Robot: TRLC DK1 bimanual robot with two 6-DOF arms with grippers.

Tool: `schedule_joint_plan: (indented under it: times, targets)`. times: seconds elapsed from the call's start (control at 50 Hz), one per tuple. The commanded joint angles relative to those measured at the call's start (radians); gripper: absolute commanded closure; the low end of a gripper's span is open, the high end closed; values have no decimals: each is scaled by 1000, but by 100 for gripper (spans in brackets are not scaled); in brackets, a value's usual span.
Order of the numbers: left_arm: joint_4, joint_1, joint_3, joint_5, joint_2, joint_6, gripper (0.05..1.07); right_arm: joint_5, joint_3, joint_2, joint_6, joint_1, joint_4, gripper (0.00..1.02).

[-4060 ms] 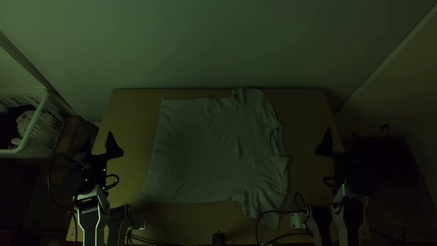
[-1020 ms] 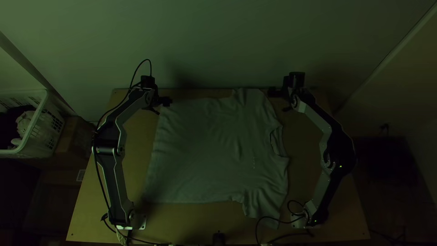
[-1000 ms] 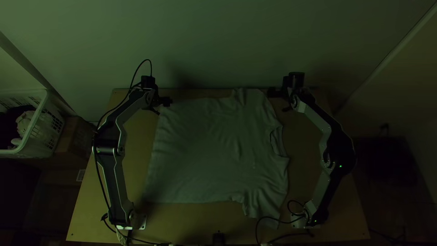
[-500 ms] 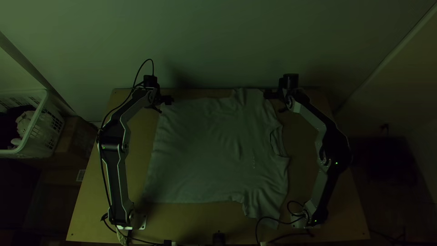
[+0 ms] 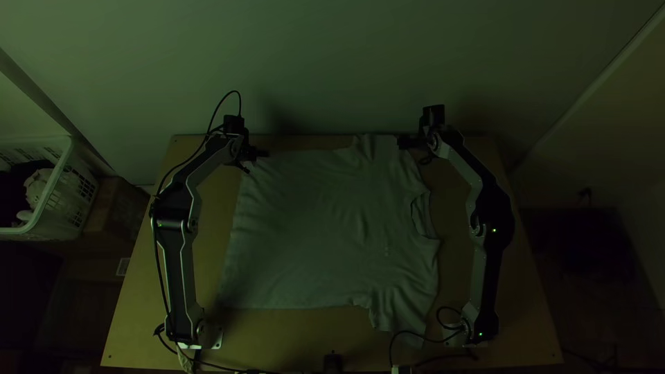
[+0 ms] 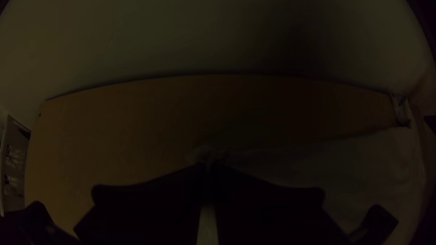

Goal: Fold the t-shirt

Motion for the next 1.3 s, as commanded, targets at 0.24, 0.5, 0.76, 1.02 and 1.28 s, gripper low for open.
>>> schedule_joint_plan:
  times: [0.24,0.5,0.76,1.02,1.28]
  targets:
    - [-56,16,-47,-7,-58,-8,105,12,209,168,74,5,-189,10]
    - [-65,20,-47,-8,-74,-7,105,12,278,226,85,31,-279,17]
    - [-67,20,-64,-10,-86,-3,105,12,299,261,77,57,-278,63]
    - [-65,23,-58,-10,-95,7,105,41,325,278,69,43,-272,100]
    - [-54,22,-40,-10,-115,6,105,66,330,245,88,-7,-248,100]
